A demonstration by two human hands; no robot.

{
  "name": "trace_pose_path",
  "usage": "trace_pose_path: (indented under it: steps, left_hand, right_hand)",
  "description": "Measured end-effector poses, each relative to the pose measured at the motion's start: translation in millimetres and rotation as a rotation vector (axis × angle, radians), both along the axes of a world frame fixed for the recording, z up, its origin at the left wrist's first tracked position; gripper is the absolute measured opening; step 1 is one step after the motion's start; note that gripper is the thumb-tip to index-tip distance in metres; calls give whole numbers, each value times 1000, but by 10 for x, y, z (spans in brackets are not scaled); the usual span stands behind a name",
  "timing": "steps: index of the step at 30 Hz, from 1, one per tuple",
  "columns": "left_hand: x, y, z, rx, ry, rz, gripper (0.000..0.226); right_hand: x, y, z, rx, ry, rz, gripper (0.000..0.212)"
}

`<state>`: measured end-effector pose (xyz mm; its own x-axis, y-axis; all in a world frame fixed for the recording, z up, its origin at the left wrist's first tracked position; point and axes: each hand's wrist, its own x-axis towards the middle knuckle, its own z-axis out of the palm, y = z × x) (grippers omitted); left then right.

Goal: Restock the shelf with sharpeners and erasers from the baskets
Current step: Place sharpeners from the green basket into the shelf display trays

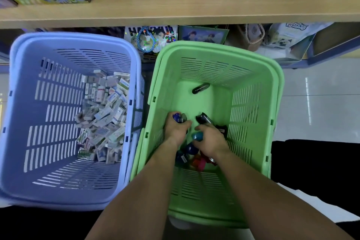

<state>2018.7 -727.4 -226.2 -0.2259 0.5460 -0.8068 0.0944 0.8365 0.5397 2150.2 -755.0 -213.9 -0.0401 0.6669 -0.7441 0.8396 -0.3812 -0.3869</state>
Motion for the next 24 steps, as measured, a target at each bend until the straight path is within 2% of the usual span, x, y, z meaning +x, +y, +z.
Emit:
trace_pose_path:
  steps: [3,5,7,10,14,19,22,24]
  left_hand:
    - [5,9,34,1,-15,16,39]
    - [3,9,50,2,-35,19,40]
    - [8,9,76,3,-54,20,40]
    - [21,40,102,18,-72,58,38]
    - [30,127,119,29,-98,68,44]
    - [19,113,71,26,-108,89,45]
    - [14,95,25,27,-128,97,45]
    - [11,96,41,33,-141,104,45]
  right_hand:
    - [-16,14,-20,15,11,22,37]
    - [-38,41,-37,70,55,-136,26]
    - [-43,148,-31,137,67,-323,25]
    - [22,479,6,228,14,-388,26]
    - [121,975,-22,312,-125,-261,20]
    - [86,1121,-218,339,-221,45,52]
    - [52,1080,-297,289,-265,75,61]
    - [49,1052,-307,306,-255,34,55]
